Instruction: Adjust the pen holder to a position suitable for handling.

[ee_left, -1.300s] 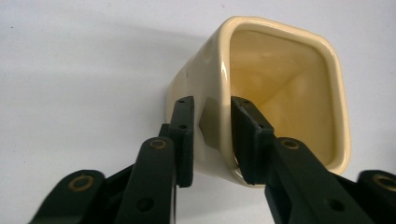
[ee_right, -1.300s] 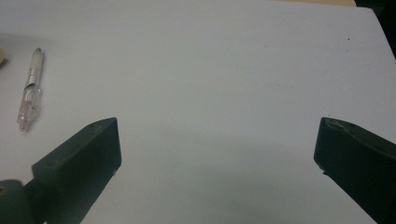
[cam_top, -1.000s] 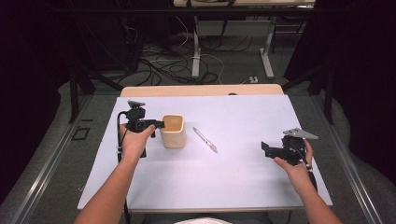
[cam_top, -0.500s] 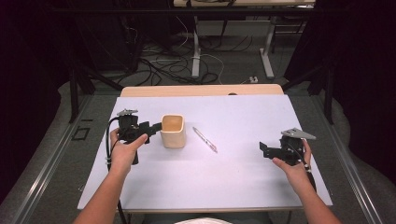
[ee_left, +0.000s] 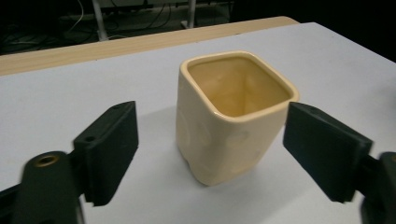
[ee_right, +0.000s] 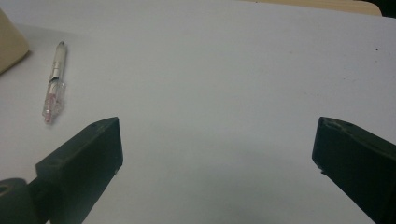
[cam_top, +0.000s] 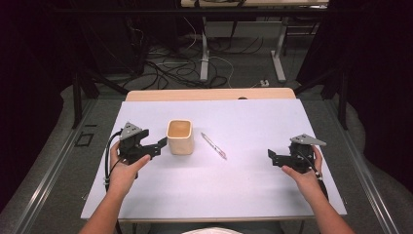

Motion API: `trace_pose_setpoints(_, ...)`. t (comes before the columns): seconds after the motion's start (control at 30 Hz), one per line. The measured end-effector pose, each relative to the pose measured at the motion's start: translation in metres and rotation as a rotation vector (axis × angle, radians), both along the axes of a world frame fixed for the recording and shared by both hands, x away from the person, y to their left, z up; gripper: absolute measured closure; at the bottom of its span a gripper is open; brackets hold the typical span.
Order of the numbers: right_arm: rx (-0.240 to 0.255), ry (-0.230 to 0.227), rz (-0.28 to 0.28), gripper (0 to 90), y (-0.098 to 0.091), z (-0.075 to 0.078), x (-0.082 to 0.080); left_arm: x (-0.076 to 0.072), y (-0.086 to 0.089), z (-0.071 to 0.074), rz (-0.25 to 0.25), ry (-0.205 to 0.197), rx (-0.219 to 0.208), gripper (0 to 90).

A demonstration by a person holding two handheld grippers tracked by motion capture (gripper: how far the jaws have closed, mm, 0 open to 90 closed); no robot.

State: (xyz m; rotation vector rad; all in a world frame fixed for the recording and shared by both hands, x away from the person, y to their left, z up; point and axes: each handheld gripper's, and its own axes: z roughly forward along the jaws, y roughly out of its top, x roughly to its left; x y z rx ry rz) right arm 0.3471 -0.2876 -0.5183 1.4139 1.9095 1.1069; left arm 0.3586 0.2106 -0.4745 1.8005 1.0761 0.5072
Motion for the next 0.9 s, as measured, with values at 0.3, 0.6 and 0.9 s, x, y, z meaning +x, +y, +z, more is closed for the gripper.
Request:
trace_pose_setpoints(0.3,-0.009,0.007,0.011,1.3,0.005,-0.001,0.0,-0.013,0.0,-0.01,-0.028,0.029,-0.017,0.1)
trace_pose_setpoints(0.6,-0.004,0.01,0.033,1.3,0.015,0.002,-0.001,-0.016,0.007,-0.017,0.018,0.056,-0.05,0.1)
trace_pose_setpoints(0.9,-0.036,-0.035,0.064,1.3,0.03,0.009,0.0,-0.015,0.012,-0.026,0.008,0.053,-0.02,0.2)
